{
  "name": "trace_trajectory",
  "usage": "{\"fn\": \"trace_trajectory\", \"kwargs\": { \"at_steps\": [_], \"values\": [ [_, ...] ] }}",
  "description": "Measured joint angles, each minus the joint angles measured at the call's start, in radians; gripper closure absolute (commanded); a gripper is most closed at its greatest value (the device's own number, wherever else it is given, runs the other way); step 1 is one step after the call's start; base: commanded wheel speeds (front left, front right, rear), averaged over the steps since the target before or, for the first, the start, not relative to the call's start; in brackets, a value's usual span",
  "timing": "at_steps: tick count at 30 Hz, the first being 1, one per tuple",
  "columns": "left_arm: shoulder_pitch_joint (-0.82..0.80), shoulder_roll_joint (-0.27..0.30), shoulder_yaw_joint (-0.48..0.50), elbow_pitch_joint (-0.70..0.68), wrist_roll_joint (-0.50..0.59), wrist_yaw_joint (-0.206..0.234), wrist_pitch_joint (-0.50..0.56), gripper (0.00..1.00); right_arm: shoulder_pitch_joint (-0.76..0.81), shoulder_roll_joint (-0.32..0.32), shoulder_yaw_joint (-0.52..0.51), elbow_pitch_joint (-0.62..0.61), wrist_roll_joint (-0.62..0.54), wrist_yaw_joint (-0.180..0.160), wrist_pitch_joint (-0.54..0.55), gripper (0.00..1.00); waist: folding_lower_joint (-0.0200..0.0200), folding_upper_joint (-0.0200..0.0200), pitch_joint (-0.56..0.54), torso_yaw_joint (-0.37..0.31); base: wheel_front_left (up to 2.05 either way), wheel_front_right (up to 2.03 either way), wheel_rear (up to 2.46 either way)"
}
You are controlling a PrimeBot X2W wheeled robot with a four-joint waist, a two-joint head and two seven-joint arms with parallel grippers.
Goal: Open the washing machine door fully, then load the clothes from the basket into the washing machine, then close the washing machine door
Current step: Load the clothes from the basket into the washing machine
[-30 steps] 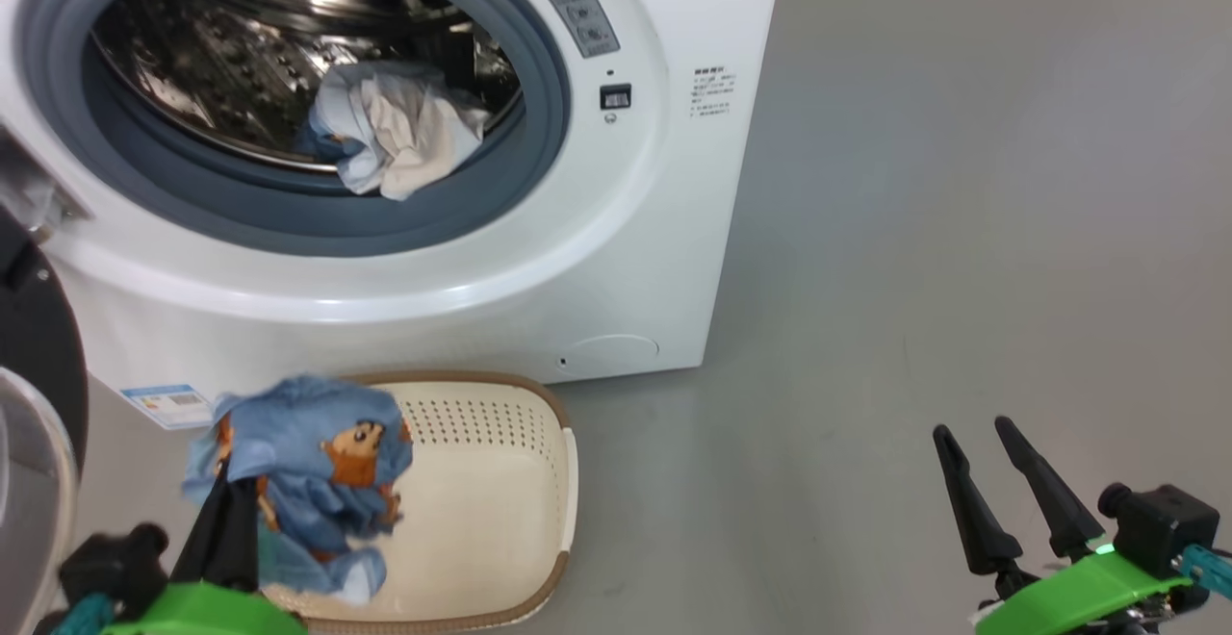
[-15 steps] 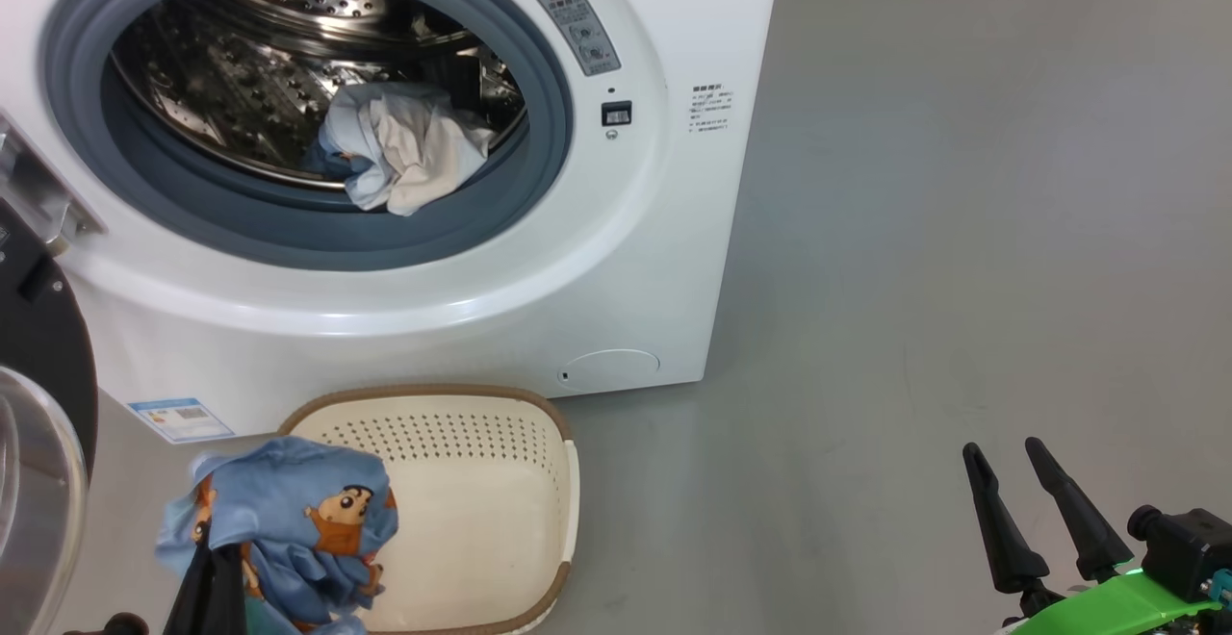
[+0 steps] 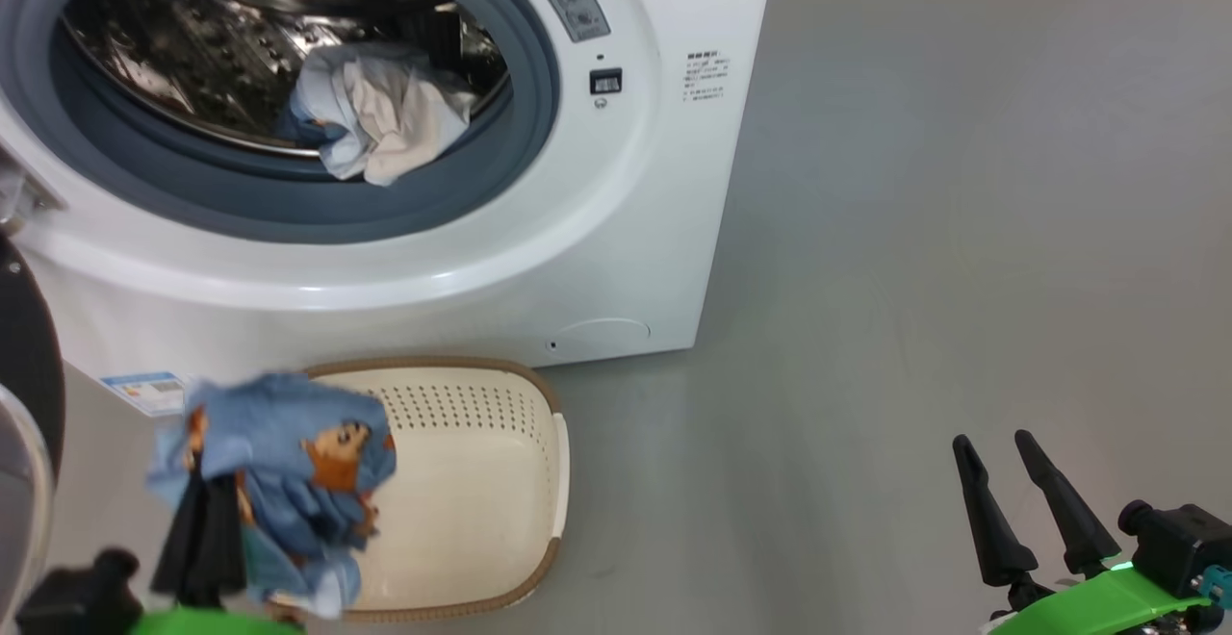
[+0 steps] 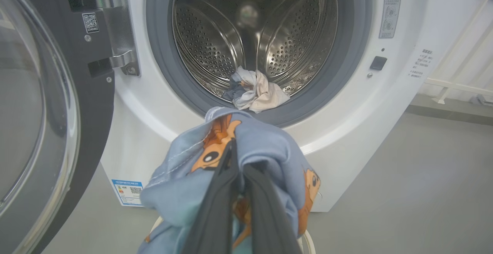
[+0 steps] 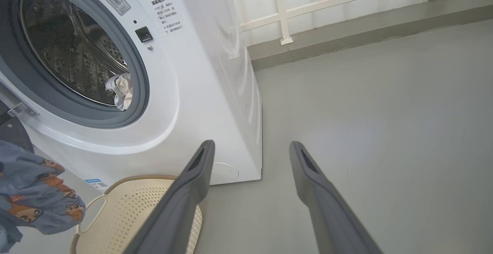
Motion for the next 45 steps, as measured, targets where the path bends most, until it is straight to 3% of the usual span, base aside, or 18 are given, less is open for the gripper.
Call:
{"fn": "trace_trajectory", "kwargs": {
  "at_steps": [13,22,36,41,45],
  "values": [
    [-0.446,0.038,0.022,0.116,-0.006,0.0,-0.007,1.0,-0.105,0.034,0.018,-0.002,-0.001,0.0,0.0,0.0,-0.0001,0.0,0.12,-0.032,0.0,0.0,0.0],
    [-0.783,0.105,0.024,0.421,0.01,0.0,-0.007,1.0,-0.171,0.063,0.058,-0.002,-0.001,0.0,0.0,0.0,-0.0001,0.0,0.209,-0.096,0.0,0.0,0.0],
    [-1.111,0.208,-0.06,0.883,0.036,0.0,-0.007,1.0,-0.245,0.105,0.115,-0.003,0.0,0.0,0.0,0.0,-0.0001,0.0,0.332,-0.205,0.0,0.0,0.0],
    [-1.21,0.231,-0.06,0.895,0.035,0.0,-0.007,1.0,-0.263,0.113,0.128,-0.011,0.002,0.0,0.0,0.0,0.0,0.0,0.37,-0.228,0.0,0.0,0.0],
    [-1.268,0.24,-0.003,0.752,0.037,0.0,-0.007,1.0,-0.288,0.121,0.13,-0.017,0.002,0.0,0.0,0.0,0.0,0.0,0.4,-0.239,0.0,0.0,0.0]
  ]
}}
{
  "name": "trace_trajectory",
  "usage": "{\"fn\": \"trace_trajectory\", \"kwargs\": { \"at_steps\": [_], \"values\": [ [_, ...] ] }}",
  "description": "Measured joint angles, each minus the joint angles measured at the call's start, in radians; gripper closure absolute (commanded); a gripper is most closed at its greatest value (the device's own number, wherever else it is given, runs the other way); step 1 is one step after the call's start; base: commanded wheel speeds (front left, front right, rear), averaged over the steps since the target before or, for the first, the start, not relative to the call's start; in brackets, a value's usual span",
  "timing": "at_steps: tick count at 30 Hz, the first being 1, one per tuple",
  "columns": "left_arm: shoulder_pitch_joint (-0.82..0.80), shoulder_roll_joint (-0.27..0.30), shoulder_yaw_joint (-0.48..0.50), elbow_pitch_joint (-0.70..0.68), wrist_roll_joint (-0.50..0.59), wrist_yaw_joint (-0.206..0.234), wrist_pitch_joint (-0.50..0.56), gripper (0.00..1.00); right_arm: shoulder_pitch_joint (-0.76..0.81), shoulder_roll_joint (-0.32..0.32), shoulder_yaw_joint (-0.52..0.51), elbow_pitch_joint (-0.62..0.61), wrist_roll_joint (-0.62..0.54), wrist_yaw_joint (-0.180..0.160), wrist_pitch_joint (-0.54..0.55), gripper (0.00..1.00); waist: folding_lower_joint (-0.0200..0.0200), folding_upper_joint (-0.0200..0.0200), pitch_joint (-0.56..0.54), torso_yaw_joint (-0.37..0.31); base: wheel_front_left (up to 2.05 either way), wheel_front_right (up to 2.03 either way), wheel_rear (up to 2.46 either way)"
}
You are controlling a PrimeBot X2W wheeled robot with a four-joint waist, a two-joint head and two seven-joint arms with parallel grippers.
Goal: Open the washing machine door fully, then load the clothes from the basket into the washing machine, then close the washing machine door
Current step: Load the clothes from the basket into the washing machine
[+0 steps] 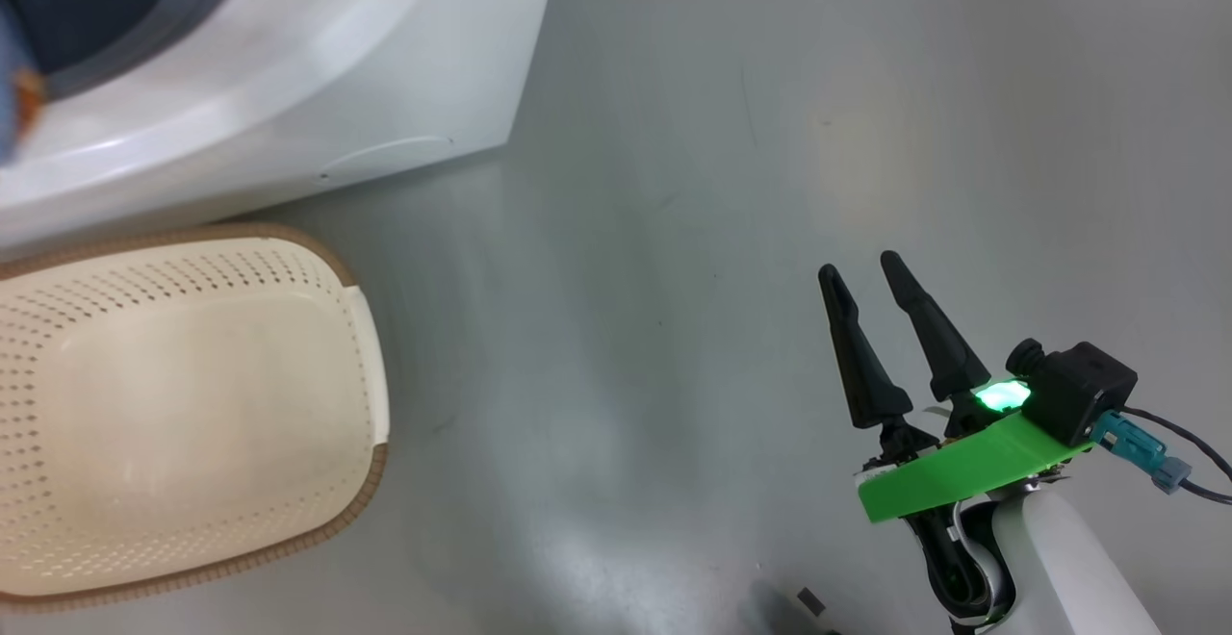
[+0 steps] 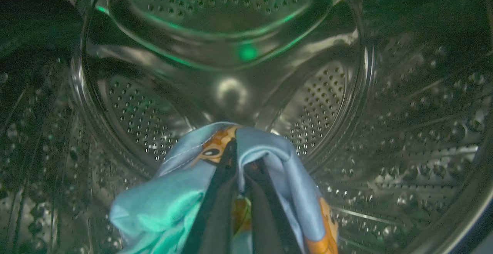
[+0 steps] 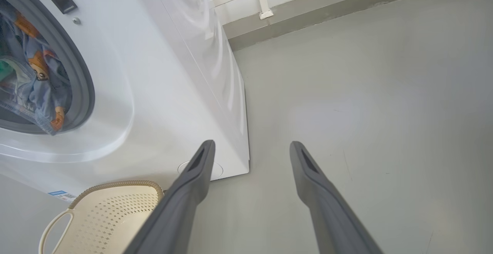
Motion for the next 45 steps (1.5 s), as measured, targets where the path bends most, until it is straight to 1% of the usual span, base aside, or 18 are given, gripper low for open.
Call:
{"fn": "trace_trajectory", "kwargs": {
  "at_steps": [3,8,9,10,11,12,13,14,20,24,29,36,45],
  "values": [
    [-0.01,0.002,0.027,-0.086,0.021,0.0,-0.001,1.0,-0.009,0.004,0.001,-0.002,0.0,0.0,0.0,0.0,0.0,0.0,0.018,-0.006,0.0,0.0,0.0],
    [0.027,-0.008,0.026,-0.058,0.036,0.0,-0.001,1.0,-0.01,0.007,0.003,-0.001,0.0,0.0,0.0,0.0,0.0,0.0,0.032,-0.01,0.0,0.0,0.0],
    [0.032,-0.008,0.023,-0.039,0.036,0.0,-0.001,0.94,-0.01,0.008,0.003,-0.001,0.0,0.0,0.0,0.0,0.0,0.0,0.032,-0.01,0.0,0.0,0.0],
    [0.039,-0.008,0.016,-0.023,0.036,0.0,-0.001,0.81,-0.01,0.009,0.003,-0.001,0.0,0.0,0.0,0.0,0.0,0.0,0.032,-0.009,0.0,0.0,0.0],
    [0.042,-0.008,0.014,-0.008,0.036,0.0,-0.001,0.62,-0.012,0.009,0.003,-0.001,0.0,0.0,0.0,0.0,0.0,0.0,0.032,-0.008,0.0,0.0,0.0],
    [0.042,-0.009,0.012,0.008,0.036,0.0,-0.001,0.62,-0.014,0.009,0.003,-0.001,0.0,0.0,0.0,0.0,0.0,0.0,0.032,-0.007,0.0,0.0,0.0],
    [0.042,-0.008,0.008,0.021,0.036,0.0,-0.001,0.12,-0.017,0.009,0.003,-0.001,0.0,0.0,0.0,0.0,0.0,0.0,0.032,-0.006,0.0,0.0,0.0],
    [0.041,-0.008,0.006,0.03,0.035,0.0,-0.001,0.0,-0.019,0.009,0.003,-0.001,0.0,0.0,0.0,0.0,0.0,0.0,0.033,-0.005,0.0,0.0,0.0],
    [0.041,-0.008,-0.002,0.06,0.027,0.0,-0.001,0.0,-0.02,0.009,0.003,-0.001,0.0,0.0,0.0,0.0,0.0,0.0,0.029,0.005,0.0,0.0,0.0],
    [0.045,-0.011,-0.002,0.058,0.016,0.0,-0.001,0.0,-0.02,0.009,0.002,0.0,0.0,0.0,0.0,0.0,0.0,0.0,0.024,0.013,0.0,0.0,0.0],
    [0.091,-0.022,-0.014,0.039,0.006,0.0,-0.001,0.0,-0.02,0.007,0.002,0.0,0.0,0.0,0.0,0.0,0.0,0.0,0.02,0.022,0.0,0.0,0.0],
    [0.166,-0.04,-0.021,-0.029,-0.003,0.0,-0.001,0.0,-0.02,0.0,-0.005,-0.001,0.0,0.0,0.0,0.0,0.0,0.0,0.015,0.041,0.0,0.0,0.0],
    [0.319,-0.073,-0.048,-0.131,-0.01,0.0,-0.001,0.0,-0.02,-0.019,-0.026,-0.002,0.0,0.0,0.0,0.0,0.0,0.0,-0.002,0.079,0.0,0.0,0.0]
  ]
}}
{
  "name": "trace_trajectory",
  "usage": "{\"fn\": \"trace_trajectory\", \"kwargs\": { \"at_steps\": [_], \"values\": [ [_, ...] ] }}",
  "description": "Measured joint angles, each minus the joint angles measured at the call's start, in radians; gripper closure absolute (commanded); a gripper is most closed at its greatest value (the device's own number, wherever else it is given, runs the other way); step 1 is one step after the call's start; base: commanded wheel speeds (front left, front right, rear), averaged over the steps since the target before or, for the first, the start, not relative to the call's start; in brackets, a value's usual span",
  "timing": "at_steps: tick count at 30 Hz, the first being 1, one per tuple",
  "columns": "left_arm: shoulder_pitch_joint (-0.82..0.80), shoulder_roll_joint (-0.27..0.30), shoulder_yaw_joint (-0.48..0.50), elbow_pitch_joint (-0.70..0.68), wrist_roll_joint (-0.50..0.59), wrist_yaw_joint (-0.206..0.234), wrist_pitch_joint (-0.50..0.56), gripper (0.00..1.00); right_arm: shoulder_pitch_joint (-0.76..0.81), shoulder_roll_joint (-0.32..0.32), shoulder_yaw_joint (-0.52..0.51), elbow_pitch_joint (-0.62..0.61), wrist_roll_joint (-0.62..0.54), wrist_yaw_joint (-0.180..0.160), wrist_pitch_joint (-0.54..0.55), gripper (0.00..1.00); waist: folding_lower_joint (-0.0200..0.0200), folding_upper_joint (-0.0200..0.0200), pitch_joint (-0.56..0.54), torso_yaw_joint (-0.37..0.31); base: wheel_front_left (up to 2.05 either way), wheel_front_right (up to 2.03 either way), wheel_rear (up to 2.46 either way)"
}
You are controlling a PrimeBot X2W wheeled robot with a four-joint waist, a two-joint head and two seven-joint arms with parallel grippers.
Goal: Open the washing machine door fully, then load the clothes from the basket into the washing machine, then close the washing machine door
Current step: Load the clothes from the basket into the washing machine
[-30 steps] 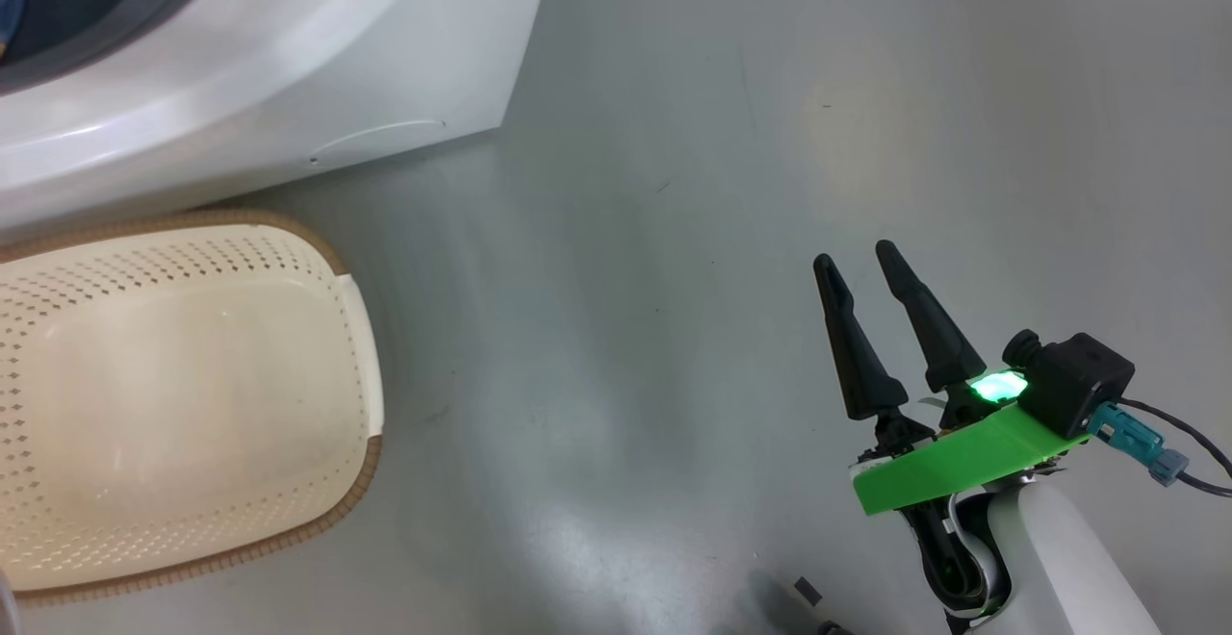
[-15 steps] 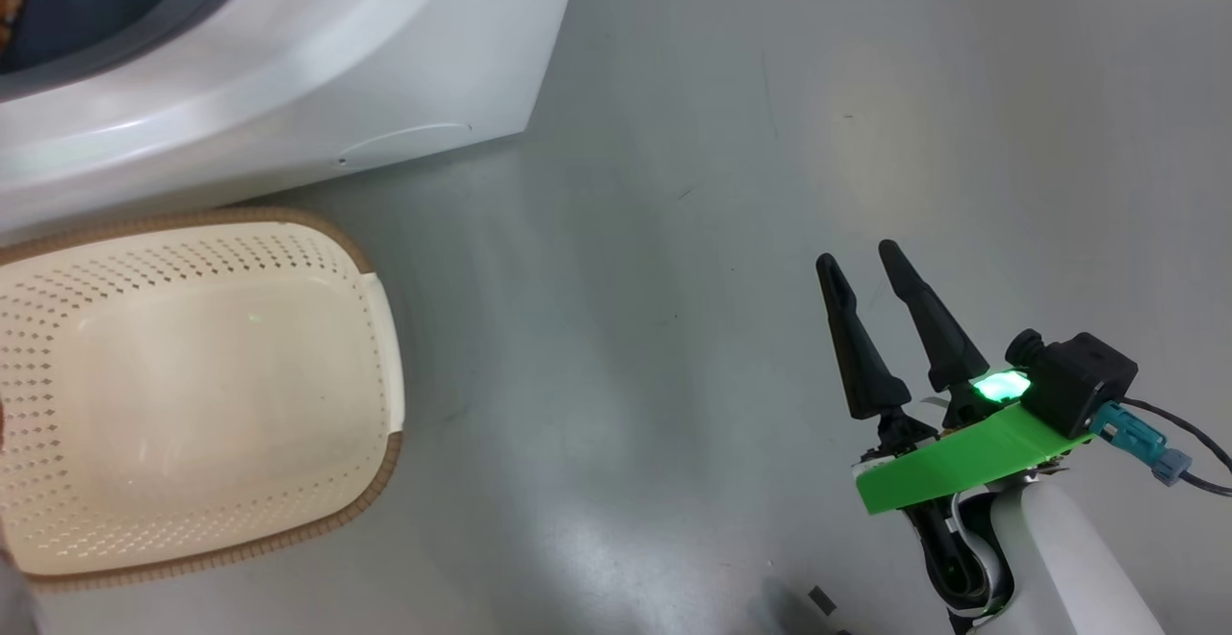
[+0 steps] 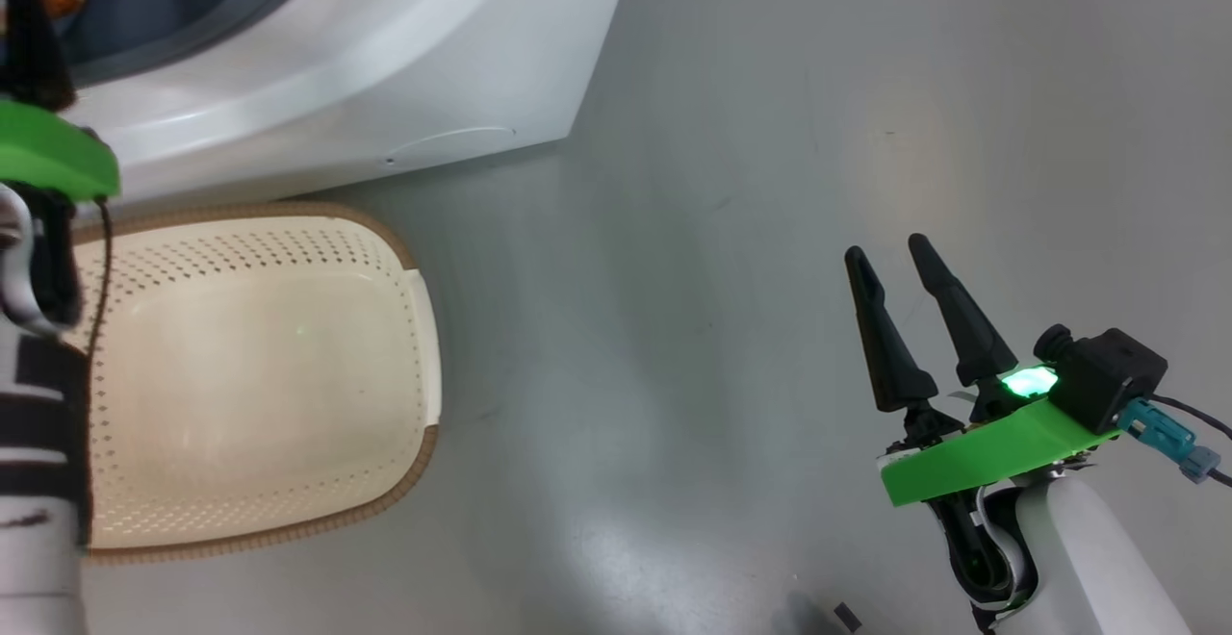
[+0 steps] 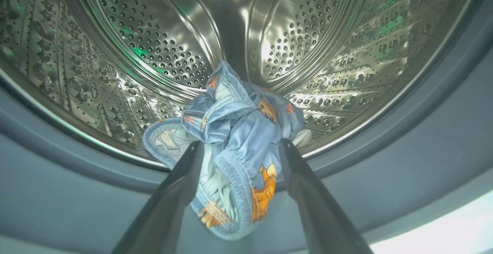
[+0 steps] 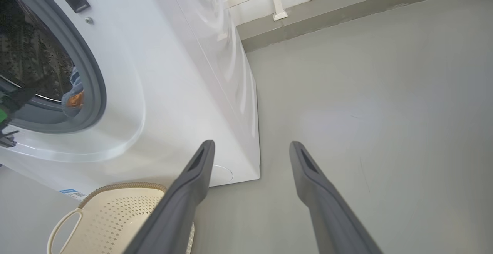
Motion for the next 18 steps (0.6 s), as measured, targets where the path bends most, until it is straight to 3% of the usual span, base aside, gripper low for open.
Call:
{"fn": "trace_trajectory", "kwargs": {
  "at_steps": [18],
  "values": [
    [0.393,-0.092,0.102,-0.303,0.032,0.0,0.0,0.0,0.004,-0.027,-0.031,-0.007,-0.001,0.0,0.0,0.0,0.0,0.0,-0.031,0.058,0.0,0.0,0.0]
  ]
}}
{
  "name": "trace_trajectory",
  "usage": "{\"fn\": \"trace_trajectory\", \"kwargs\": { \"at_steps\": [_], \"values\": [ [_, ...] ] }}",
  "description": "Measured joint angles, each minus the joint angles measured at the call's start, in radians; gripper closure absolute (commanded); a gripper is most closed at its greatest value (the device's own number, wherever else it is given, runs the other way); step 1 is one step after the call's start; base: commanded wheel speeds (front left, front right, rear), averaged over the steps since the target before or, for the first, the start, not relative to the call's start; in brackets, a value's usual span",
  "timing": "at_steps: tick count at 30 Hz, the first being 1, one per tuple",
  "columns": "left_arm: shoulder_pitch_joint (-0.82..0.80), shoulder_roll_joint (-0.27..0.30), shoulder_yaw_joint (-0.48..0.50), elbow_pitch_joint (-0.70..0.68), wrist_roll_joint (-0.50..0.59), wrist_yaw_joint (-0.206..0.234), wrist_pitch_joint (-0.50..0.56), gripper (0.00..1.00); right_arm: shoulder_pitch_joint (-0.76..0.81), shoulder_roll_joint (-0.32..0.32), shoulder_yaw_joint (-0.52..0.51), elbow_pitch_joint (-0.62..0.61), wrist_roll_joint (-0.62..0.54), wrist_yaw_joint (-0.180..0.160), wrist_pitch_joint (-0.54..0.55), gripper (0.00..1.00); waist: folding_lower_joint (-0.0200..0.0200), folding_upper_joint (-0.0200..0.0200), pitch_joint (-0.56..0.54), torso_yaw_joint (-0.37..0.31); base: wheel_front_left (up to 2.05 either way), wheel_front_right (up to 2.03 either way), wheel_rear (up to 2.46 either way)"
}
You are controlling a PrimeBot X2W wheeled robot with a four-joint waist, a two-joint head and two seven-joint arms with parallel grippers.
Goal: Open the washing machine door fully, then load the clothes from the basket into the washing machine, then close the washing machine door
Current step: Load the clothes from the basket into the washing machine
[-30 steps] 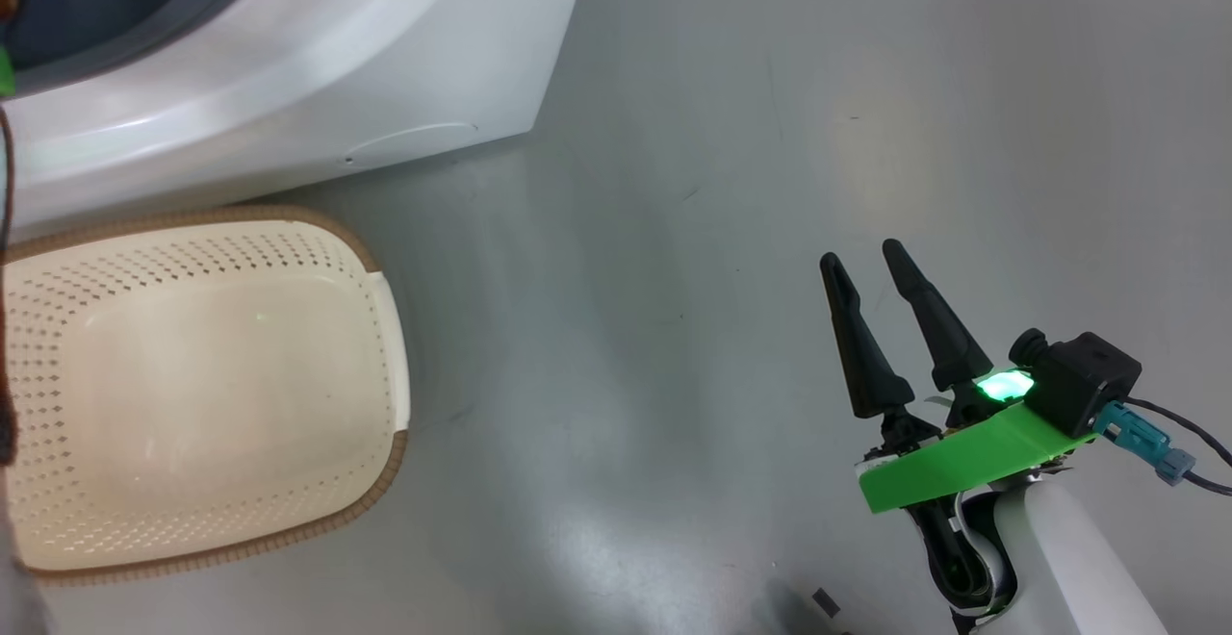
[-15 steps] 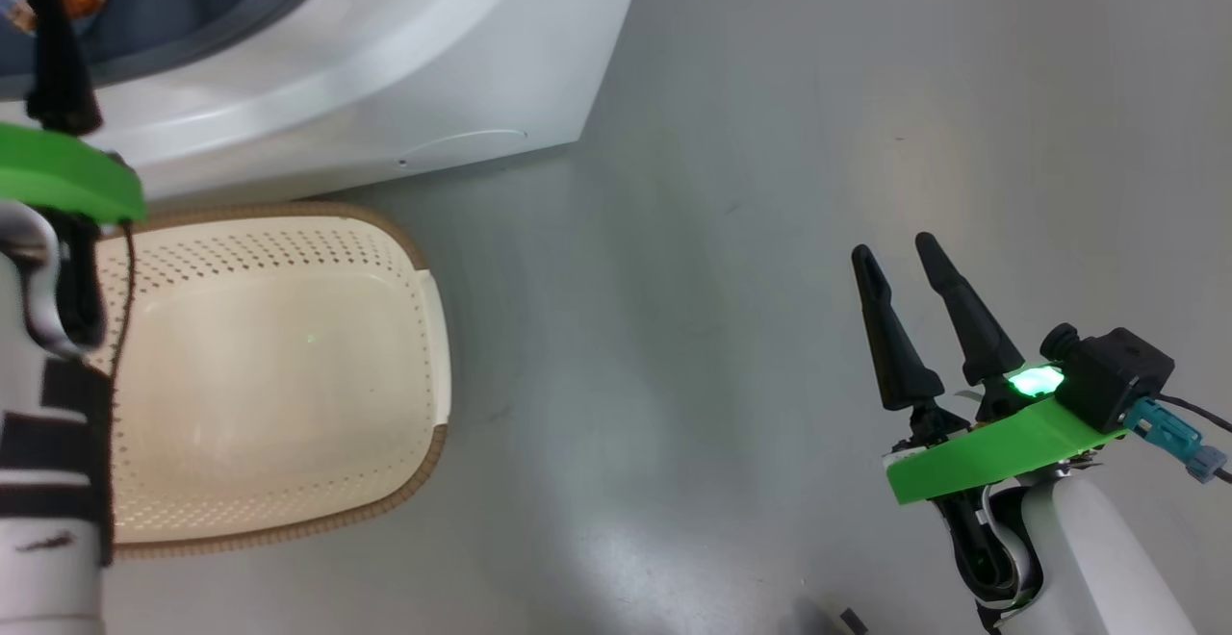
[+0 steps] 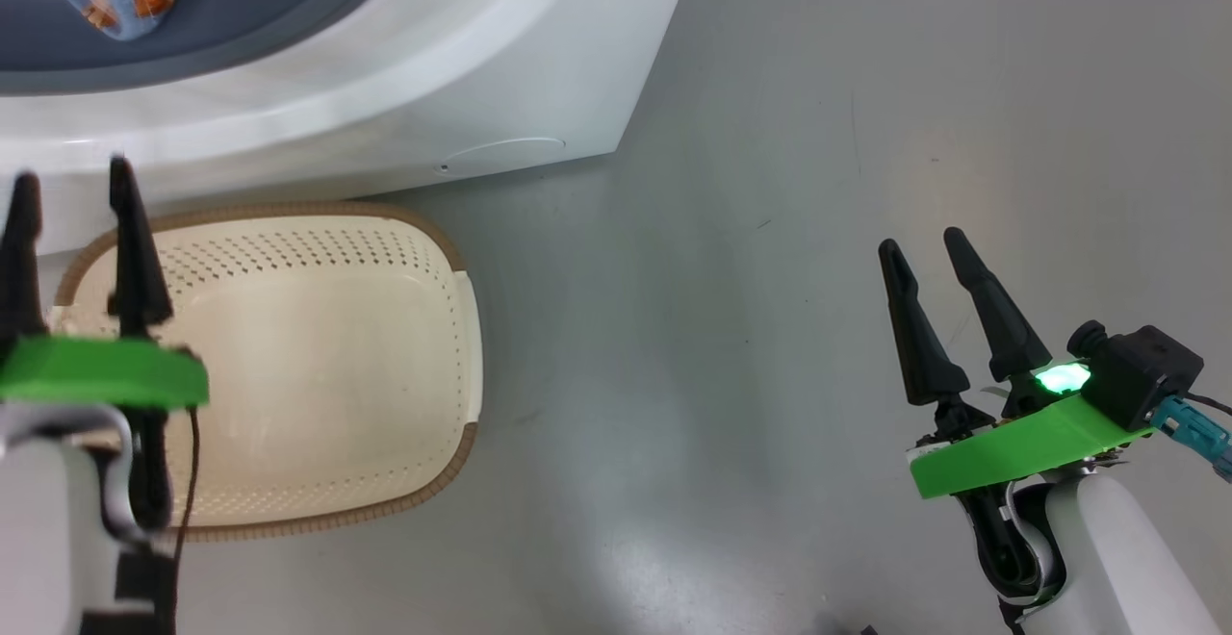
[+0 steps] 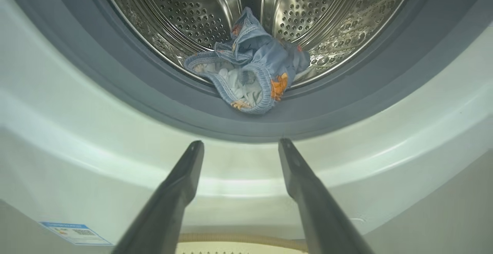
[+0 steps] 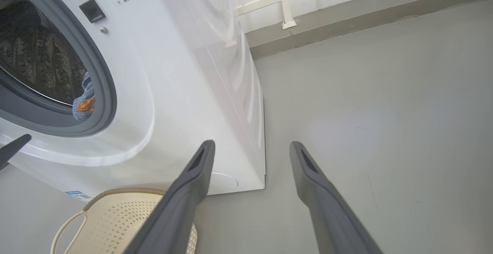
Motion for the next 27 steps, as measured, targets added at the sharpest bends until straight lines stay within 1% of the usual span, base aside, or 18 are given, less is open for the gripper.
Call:
{"fn": "trace_trajectory", "kwargs": {
  "at_steps": [7,12,18,27],
  "values": [
    [0.191,-0.037,0.065,-0.142,0.013,0.0,0.0,0.0,0.011,-0.007,-0.005,-0.001,0.0,0.0,0.0,0.0,0.0,0.0,-0.006,0.003,0.0,0.0,0.0],
    [0.264,-0.053,0.09,-0.21,0.013,0.0,0.0,0.0,0.019,-0.007,-0.006,-0.001,-0.001,0.0,0.0,0.0,0.0,0.0,-0.006,0.008,0.0,0.0,0.0],
    [0.277,-0.063,0.094,-0.234,0.022,0.0,0.0,0.0,0.019,-0.009,-0.006,-0.001,-0.001,0.0,0.0,0.0,0.0,0.0,-0.007,0.011,0.0,0.0,0.0],
    [0.264,-0.066,0.084,-0.236,0.033,0.0,0.0,0.0,0.018,-0.009,-0.008,-0.001,-0.001,0.0,0.0,0.0,0.0,0.0,0.0,0.014,0.0,0.0,0.0]
  ]
}}
